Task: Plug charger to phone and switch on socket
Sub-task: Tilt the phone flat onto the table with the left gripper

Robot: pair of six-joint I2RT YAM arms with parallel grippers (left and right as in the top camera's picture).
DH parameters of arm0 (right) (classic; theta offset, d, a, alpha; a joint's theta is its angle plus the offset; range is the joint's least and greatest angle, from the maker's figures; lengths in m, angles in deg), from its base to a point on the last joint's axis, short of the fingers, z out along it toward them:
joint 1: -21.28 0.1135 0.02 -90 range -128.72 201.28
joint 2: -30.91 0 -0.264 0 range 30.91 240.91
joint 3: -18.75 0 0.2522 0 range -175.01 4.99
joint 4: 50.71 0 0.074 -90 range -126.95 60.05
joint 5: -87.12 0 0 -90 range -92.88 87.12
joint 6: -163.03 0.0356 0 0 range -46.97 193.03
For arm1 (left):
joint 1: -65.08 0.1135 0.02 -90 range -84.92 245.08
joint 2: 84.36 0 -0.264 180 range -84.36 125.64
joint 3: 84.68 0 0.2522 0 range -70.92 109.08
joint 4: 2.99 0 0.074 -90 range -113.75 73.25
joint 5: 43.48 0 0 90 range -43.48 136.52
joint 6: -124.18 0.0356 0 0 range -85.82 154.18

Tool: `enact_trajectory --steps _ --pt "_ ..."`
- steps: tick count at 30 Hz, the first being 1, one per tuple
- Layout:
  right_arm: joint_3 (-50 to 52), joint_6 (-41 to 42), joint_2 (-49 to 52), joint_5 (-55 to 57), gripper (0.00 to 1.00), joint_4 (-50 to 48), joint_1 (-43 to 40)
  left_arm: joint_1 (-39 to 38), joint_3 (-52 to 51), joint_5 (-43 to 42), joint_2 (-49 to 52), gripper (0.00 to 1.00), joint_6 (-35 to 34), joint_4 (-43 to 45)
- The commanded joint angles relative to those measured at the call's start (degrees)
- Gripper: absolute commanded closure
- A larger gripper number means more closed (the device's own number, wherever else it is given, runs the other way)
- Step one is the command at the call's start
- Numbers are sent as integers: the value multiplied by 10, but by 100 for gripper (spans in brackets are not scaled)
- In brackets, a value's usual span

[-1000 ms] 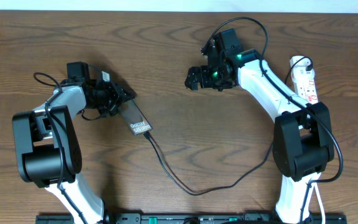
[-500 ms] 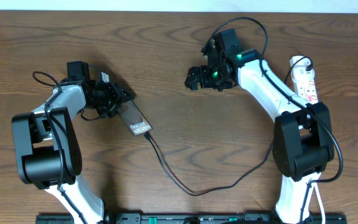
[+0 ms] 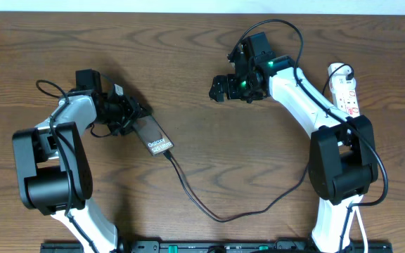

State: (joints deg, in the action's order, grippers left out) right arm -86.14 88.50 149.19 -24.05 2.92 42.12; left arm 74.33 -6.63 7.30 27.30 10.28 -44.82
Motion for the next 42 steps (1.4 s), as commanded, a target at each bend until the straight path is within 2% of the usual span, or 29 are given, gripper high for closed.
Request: enact_trajectory --steps 1,42 --pt "-11 3 -16 0 1 2 3 2 -31 119 39 48 10 -19" --pt "-11 3 -16 0 1 2 3 2 -31 119 39 48 14 -84"
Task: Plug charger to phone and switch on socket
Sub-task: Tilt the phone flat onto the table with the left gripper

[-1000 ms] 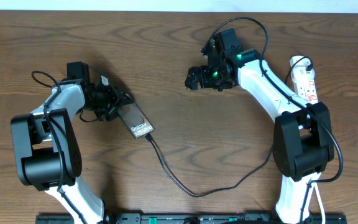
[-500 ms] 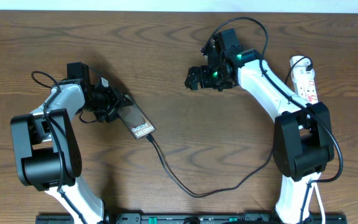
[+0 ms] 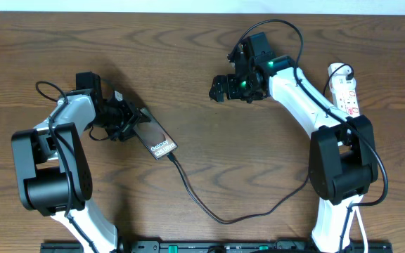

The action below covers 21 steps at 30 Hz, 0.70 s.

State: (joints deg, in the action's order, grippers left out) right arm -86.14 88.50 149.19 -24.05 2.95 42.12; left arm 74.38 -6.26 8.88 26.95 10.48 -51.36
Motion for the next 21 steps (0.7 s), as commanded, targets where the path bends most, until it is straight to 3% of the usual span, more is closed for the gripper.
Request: enact_trajectory --steps 1,16,21 --pt "-11 3 -16 0 1 2 3 2 -35 103 42 48 14 -21" --pt "-11 3 -16 0 1 2 3 2 -35 118 42 42 31 -53" --pt "-11 3 -16 0 1 2 3 2 -35 118 42 30 31 -57"
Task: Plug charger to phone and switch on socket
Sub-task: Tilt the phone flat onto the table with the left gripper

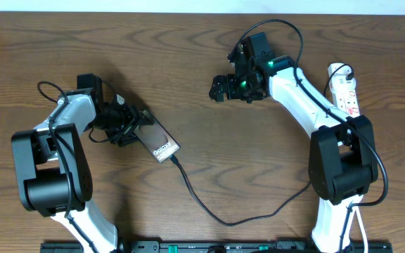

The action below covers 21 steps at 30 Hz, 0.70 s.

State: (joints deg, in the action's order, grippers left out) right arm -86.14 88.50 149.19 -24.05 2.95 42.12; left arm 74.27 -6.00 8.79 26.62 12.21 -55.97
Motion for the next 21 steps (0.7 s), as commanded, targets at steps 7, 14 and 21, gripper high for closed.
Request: enact_trajectory --steps 7,14,21 --pt "-11 3 -16 0 1 2 3 3 -37 119 45 14 14 -11" --pt "-11 3 -16 0 1 2 3 3 -37 155 45 8 11 -11" --pt "-11 3 -16 1 1 2 3 3 -33 214 16 7 10 -11"
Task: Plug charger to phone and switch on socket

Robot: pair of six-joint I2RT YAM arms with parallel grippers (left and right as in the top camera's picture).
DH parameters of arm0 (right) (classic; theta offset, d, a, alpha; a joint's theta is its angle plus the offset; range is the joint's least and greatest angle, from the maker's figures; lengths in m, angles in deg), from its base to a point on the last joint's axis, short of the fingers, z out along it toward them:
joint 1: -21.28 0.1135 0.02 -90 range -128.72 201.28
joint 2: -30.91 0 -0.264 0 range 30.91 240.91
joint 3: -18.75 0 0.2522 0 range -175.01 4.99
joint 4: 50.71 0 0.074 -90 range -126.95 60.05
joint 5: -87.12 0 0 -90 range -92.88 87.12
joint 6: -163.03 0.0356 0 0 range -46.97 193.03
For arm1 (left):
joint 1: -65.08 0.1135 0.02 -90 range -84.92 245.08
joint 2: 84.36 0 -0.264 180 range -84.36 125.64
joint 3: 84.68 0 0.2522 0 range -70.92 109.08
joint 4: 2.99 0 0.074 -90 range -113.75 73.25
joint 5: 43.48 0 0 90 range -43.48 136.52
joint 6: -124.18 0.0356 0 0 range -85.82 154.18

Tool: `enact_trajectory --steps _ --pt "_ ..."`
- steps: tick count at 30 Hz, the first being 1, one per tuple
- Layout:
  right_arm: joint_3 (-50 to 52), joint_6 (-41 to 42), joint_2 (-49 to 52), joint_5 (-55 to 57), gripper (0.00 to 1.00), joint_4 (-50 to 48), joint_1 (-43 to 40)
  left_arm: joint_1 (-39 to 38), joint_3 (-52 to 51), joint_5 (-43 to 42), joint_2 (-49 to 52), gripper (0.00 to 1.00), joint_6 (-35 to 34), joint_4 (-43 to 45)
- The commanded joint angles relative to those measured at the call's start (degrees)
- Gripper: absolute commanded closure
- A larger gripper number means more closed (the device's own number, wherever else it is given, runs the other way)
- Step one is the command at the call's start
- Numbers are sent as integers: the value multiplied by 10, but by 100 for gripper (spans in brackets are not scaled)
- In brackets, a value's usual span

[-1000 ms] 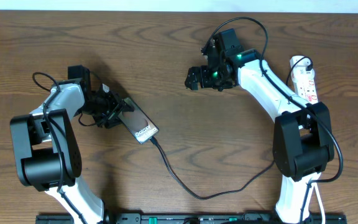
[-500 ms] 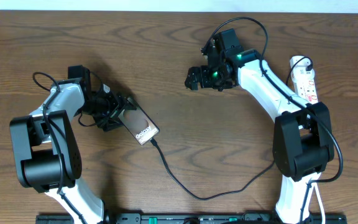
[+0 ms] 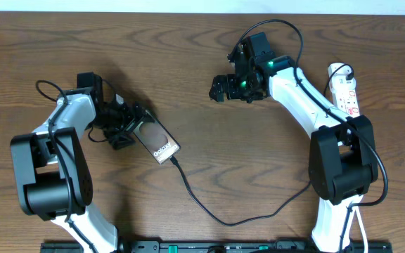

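Observation:
The dark phone [image 3: 155, 139] lies slantwise on the table at left centre, with a white label near its lower end. A black charger cable [image 3: 223, 221] is plugged into that lower end, loops across the front of the table and runs up to the right arm's side. My left gripper [image 3: 128, 127] is at the phone's upper-left end with its fingers spread, open. The white socket strip [image 3: 344, 87] lies at the far right edge. My right gripper [image 3: 215, 89] hangs over the middle back of the table, open and holding nothing, far from the strip.
The right arm [image 3: 297, 91] stretches slantwise between the strip and the table's middle. The two arm bases stand at the front left and front right. A dark rail runs along the front edge.
The left gripper's fingers stand wider apart at the phone's upper end than 0.7 s ago. The phone, cable and right arm are where they were.
At first my left gripper was closed around the phone's upper end, the cable plugged in. Over the following moments the phone and gripper shifted slightly down and right. Now the fingers are spread and the phone rests flat. My right arm stayed still throughout.

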State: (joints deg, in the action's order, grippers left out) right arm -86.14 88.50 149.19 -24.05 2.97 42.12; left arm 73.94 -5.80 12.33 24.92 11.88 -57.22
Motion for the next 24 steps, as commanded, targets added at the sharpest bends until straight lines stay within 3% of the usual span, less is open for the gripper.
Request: enact_trajectory --steps 1,7,14,19,24 --pt "-11 3 -16 1 1 2 3 7 -33 189 21 8 13 0" --pt "-11 3 -16 0 1 2 3 5 -30 214 -82 8 40 0" --pt "-11 21 -16 1 1 5 3 -60 -30 214 -269 8 175 -10" --pt "-12 0 -17 -40 1 17 3 -110 -30 214 -355 7 176 9" --pt "-56 -37 -31 -67 1 76 1 -112 -30 214 -375 7 176 6"
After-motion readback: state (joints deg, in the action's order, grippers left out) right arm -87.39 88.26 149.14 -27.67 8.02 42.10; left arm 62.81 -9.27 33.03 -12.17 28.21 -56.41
